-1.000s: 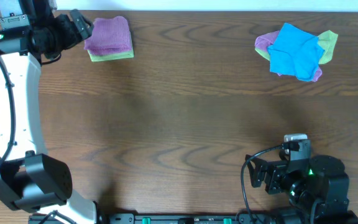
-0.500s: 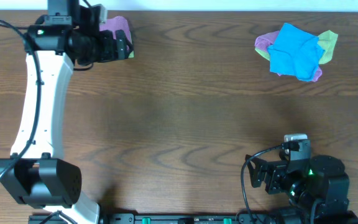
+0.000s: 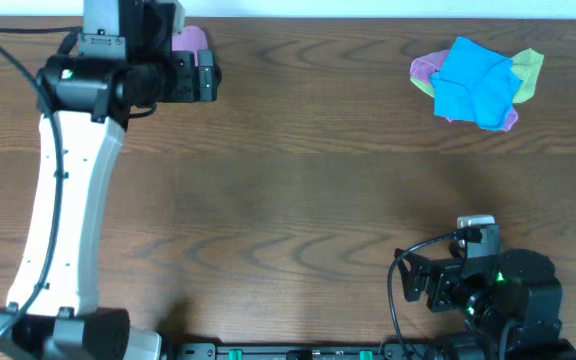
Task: Fold the cloth
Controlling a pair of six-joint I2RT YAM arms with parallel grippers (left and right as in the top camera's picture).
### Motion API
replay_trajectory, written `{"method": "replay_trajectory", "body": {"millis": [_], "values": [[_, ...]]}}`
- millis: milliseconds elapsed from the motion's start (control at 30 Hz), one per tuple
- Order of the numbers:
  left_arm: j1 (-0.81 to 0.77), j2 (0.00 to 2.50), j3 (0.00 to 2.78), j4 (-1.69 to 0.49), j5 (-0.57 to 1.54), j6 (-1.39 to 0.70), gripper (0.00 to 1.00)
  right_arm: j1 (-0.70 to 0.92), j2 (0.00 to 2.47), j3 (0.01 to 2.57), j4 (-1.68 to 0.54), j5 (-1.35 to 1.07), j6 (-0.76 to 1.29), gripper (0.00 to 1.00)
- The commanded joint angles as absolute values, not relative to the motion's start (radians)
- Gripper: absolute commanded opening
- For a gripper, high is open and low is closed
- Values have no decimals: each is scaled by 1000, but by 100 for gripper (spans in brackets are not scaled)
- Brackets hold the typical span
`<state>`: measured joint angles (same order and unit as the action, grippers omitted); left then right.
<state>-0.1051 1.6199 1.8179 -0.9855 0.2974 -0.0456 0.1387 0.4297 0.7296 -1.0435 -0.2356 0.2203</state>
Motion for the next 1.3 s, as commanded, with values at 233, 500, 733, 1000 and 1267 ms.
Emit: {"method": "replay_trajectory", "body": {"millis": [233, 500, 733, 1000, 1267], "values": [[-105, 1364, 1507, -812, 252, -7, 95, 130, 426, 724, -1044, -239, 231, 99], [-104, 1068, 1103, -609, 250, -7, 95, 130, 426, 724, -1044, -239, 231, 99], [-97, 802, 838, -556, 225, -7, 95, 130, 426, 724, -1044, -239, 231, 99], [-66, 569, 632, -580, 225, -7, 95, 130, 426, 724, -1044, -239, 231, 99], [-12, 385, 456, -608, 170, -6, 95, 130, 426, 724, -1044, -239, 231, 99]]}}
